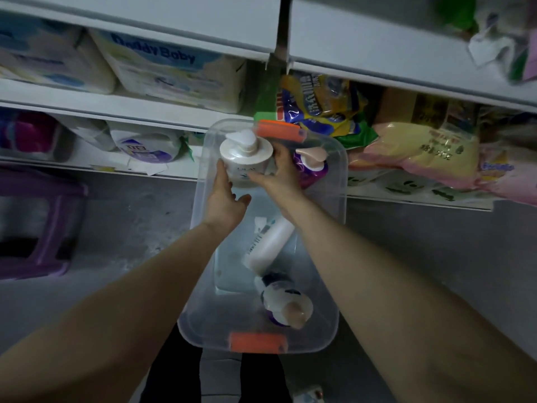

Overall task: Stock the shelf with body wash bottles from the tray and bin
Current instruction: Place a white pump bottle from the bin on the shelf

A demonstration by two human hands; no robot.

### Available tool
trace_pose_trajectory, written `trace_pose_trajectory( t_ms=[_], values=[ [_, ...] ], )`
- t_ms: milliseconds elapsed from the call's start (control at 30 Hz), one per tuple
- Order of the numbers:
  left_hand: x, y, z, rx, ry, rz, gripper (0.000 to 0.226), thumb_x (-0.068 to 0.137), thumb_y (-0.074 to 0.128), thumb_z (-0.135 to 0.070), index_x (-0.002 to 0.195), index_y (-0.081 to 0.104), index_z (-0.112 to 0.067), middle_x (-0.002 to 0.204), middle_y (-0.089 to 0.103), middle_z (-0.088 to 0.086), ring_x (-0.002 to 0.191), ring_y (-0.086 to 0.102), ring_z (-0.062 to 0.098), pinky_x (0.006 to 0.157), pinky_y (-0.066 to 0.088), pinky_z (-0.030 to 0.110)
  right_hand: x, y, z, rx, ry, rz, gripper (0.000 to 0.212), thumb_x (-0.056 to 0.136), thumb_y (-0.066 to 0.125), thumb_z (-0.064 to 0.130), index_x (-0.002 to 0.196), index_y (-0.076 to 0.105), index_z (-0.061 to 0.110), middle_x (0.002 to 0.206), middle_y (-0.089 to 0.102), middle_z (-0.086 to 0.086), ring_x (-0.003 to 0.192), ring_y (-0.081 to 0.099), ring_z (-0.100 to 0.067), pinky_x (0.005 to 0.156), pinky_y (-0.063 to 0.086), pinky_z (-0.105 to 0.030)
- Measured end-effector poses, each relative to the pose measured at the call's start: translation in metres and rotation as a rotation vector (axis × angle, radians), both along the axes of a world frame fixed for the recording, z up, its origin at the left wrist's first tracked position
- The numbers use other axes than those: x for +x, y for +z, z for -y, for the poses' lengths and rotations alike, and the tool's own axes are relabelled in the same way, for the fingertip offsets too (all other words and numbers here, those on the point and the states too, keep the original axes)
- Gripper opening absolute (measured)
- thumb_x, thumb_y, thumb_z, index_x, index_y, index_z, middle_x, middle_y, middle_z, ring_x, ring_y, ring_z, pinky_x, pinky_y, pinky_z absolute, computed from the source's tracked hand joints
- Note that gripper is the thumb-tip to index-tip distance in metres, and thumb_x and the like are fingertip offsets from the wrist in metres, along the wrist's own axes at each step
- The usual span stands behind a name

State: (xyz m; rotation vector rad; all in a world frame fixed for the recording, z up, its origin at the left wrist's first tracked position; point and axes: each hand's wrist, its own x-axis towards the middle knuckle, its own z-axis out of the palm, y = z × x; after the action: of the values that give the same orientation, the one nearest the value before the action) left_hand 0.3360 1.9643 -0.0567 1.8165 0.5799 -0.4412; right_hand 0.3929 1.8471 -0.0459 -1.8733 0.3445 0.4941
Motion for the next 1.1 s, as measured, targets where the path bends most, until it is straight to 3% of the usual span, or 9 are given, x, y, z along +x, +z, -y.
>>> trace_pose_trajectory(
  t_ms=[100,233,467,633,700,767,833,900,1100],
  values=[
    [0.001,-0.008,-0.001,-0.044,0.020,0.030,0.092,0.088,0.060,0.000,0.155,0.005,-0.030,0.142,0.037,-0.013,0.127,0.044,0.014,0.105,0.045,0.038,-0.002,-0.007,-0.003,-0.067,-0.017,0.066,0.078,0.063,0.086,0.017,0.133,0.052,0.021,0.137,0.052,-0.009,0.124,0.053,-0.024,0.106,0.046,-0.046],
    [-0.004,-0.010,-0.002,-0.094,0.022,0.039,0.090,0.089,0.053,0.008,0.154,0.007,-0.033,0.134,0.032,-0.021,0.125,0.042,0.010,0.094,0.045,0.024,-0.005,-0.008,-0.004,-0.206,0.054,0.132,0.071,0.067,0.087,0.010,0.130,0.057,0.018,0.135,0.052,-0.007,0.125,0.050,-0.026,0.104,0.042,-0.040],
    [-0.013,0.005,0.001,-0.141,0.031,0.038,0.080,0.088,0.050,0.012,0.152,0.020,-0.026,0.123,0.041,-0.017,0.114,0.044,0.006,0.076,0.044,0.006,-0.031,0.008,0.010,-0.150,0.045,0.087,0.058,0.068,0.089,0.014,0.117,0.057,0.020,0.105,0.062,0.014,0.102,0.057,-0.011,0.085,0.045,-0.028],
    [-0.037,0.034,0.002,-0.232,-0.034,0.034,0.084,0.074,0.069,0.001,0.144,0.031,-0.027,0.115,0.054,-0.014,0.105,0.053,0.010,0.082,0.051,0.025,-0.046,0.038,0.034,-0.105,0.062,0.046,0.061,0.063,0.091,0.034,0.114,0.057,0.033,0.112,0.067,0.013,0.108,0.063,-0.016,0.096,0.052,-0.044],
    [-0.046,0.051,0.001,-0.271,-0.052,0.043,0.090,0.056,0.077,-0.020,0.137,0.038,-0.027,0.110,0.059,-0.015,0.095,0.059,0.001,0.077,0.052,0.019,-0.050,0.056,0.044,-0.035,0.061,0.020,0.059,0.063,0.092,0.036,0.112,0.058,0.035,0.113,0.068,0.010,0.106,0.065,-0.014,0.096,0.053,-0.042],
    [-0.054,0.066,-0.002,-0.268,-0.078,0.019,0.089,0.053,0.076,-0.021,0.135,0.041,-0.026,0.107,0.062,-0.013,0.089,0.059,-0.006,0.071,0.050,0.013,-0.055,0.078,0.050,0.016,0.060,-0.013,0.059,0.057,0.091,0.049,0.107,0.061,0.041,0.113,0.070,0.010,0.106,0.066,-0.014,0.096,0.054,-0.044],
    [-0.061,0.079,-0.006,-0.279,-0.111,-0.007,0.091,0.051,0.078,-0.015,0.134,0.042,-0.023,0.109,0.065,-0.005,0.098,0.063,0.008,0.078,0.055,0.025,-0.059,0.099,0.053,0.050,0.080,-0.010,0.057,0.054,0.088,0.056,0.104,0.062,0.044,0.112,0.071,0.009,0.105,0.067,-0.016,0.095,0.055,-0.045],
    [-0.068,0.094,-0.009,-0.293,-0.156,-0.031,0.096,0.047,0.085,-0.015,0.133,0.042,-0.020,0.111,0.067,0.003,0.103,0.064,0.021,0.086,0.056,0.041,-0.063,0.119,0.056,0.088,0.082,-0.018,0.059,0.056,0.087,0.053,0.108,0.062,0.041,0.112,0.072,0.006,0.105,0.068,-0.017,0.095,0.055,-0.046],
    [-0.079,0.153,-0.013,-0.368,-0.234,-0.046,0.095,0.048,0.091,-0.017,0.132,0.046,-0.022,0.120,0.063,0.008,0.112,0.060,0.022,0.084,0.056,0.034,-0.072,0.183,0.067,0.144,0.088,-0.011,0.036,0.079,0.083,0.034,0.108,0.064,0.025,0.112,0.073,-0.005,0.099,0.071,-0.021,0.081,0.059,-0.041]
  ],
)
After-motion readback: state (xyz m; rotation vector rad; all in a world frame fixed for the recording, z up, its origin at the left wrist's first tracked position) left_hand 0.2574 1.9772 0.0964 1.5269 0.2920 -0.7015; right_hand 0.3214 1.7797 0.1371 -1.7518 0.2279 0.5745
